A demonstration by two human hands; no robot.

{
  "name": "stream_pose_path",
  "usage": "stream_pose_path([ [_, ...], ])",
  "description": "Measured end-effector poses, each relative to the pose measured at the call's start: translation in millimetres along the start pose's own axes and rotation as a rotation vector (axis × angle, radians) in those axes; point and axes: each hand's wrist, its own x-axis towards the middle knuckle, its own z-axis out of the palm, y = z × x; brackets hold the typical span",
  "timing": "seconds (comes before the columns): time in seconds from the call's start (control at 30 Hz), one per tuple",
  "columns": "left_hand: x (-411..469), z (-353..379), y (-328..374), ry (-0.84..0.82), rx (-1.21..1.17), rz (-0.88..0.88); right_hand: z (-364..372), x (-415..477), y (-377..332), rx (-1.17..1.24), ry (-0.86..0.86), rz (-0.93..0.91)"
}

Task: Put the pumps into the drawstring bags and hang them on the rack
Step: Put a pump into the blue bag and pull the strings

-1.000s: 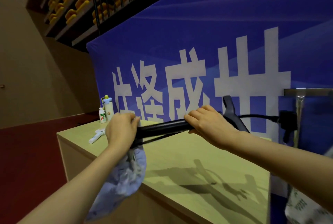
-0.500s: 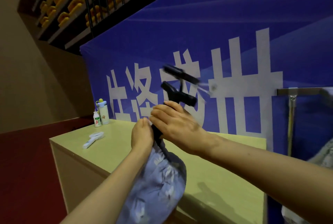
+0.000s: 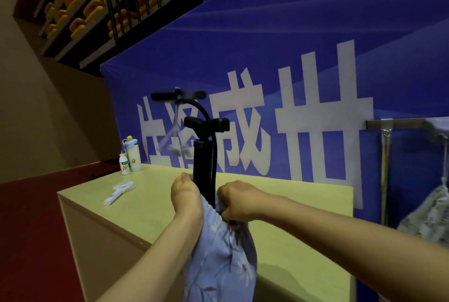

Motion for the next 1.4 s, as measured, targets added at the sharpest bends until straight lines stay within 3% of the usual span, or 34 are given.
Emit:
stream_pose_path([
  [0.13, 0.4, -2.9, -1.7, -0.038, -0.001, -0.037, -12.0, -4.6, 19.7, 0.337, -0.047, 0.055],
  [0.27, -1.9, -3.1, -3.3, -0.064, 0.018, -0.072, -14.4, -7.9, 36.6, 0.472, 0.075, 0.115],
  [0.33, -7.8, -1.7, -3.8, -0.096, 0.008, -0.07, -13.9, -9.4, 42.8, 0.406, 0.108, 0.143],
  [0.5, -22.2, 7.7, -7.1, -0.098, 0.038, -0.09, -8.0, -18.3, 38.2, -0.12, 0.237, 0.266],
  [0.57, -29.4, 12.8, -8.0, -0.11, 0.036, -0.083, -6.2, -19.8, 36.2, -0.158, 0.304, 0.261],
  [0.63, -34.3, 15.5, -8.2, -0.116, 0.032, -0.087, -9.0, -22.1, 41.7, 0.075, 0.318, 0.279],
  [0.77, -37.5, 19.2, -9.8, -0.115, 0.017, -0.094, -26.9, -40.7, 59.2, 0.927, 0.191, 0.331],
  [0.9, -50.2, 28.5, -5.5, -0.128, 0.012, -0.097, -38.0, -60.4, 72.1, 1.382, 0.152, 0.304],
  [1.03, -71.2, 48.7, 4.1, -0.174, 0.016, -0.108, -42.1, -88.5, 82.7, 1.658, 0.192, 0.263],
  [1.17, -100.3, 75.9, 10.3, -0.241, 0.039, -0.156, -58.9, -127.9, 105.3, 1.695, 0.275, 0.197],
  [1.4, -162.2, 138.6, 38.0, -0.352, -0.028, -0.235, -107.2, -215.4, 137.5, 1.4, 0.449, 0.173],
])
